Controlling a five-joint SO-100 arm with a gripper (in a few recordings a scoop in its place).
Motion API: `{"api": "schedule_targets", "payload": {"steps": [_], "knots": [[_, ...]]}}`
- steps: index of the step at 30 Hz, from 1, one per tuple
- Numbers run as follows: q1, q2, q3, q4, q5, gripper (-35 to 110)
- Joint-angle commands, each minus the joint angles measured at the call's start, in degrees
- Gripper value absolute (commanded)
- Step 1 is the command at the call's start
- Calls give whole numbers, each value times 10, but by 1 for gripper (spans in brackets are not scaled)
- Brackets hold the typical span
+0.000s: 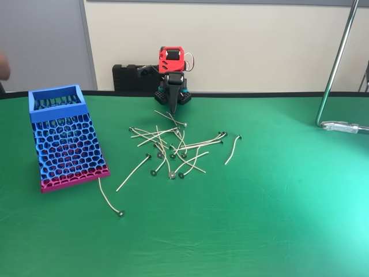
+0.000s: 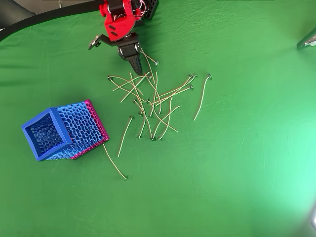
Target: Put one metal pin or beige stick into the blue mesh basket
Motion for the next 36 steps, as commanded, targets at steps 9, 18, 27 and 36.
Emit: {"api": "schedule_targets", "payload": {"steps": [9, 18, 27, 36], "knots": [[-8, 4, 3, 3, -2, 1], [-25, 4, 0, 9, -6, 0], [-11, 1, -31, 22, 4, 0], [-10, -123, -118, 29, -4, 0]]}}
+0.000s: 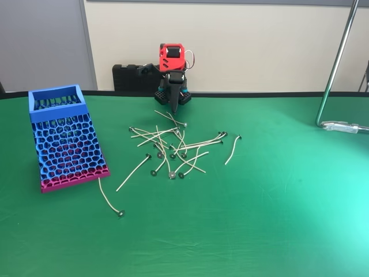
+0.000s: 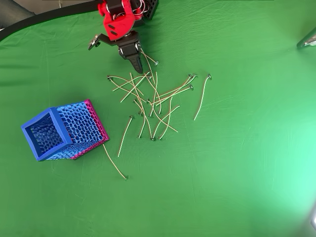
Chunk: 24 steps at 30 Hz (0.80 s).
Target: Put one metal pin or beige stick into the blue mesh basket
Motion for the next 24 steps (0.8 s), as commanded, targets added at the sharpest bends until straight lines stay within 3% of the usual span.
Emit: {"api": "schedule_targets", "payload": {"steps": [1, 14, 24], "knots": [[2, -52, -65, 4, -4, 0], [-11, -272, -225, 64, -30, 0], [-91, -369, -261, 113, -46, 1]]}}
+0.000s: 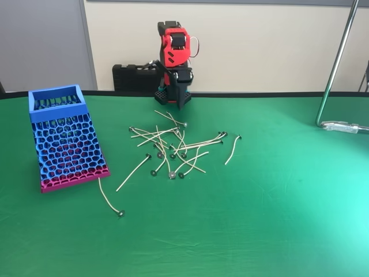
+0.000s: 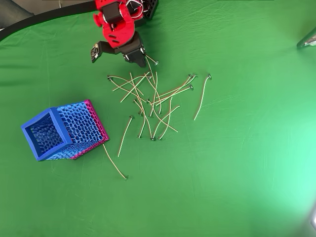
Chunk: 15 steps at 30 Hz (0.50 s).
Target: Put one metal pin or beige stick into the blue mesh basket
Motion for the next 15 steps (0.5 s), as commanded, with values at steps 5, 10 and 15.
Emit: {"api": "schedule_targets", "payload": {"steps": [5, 10, 15], "knots": [[-13, -70, -31, 4, -18, 10], [-19, -87, -35, 4, -49, 14], [-25, -112, -47, 4, -96, 14]]}}
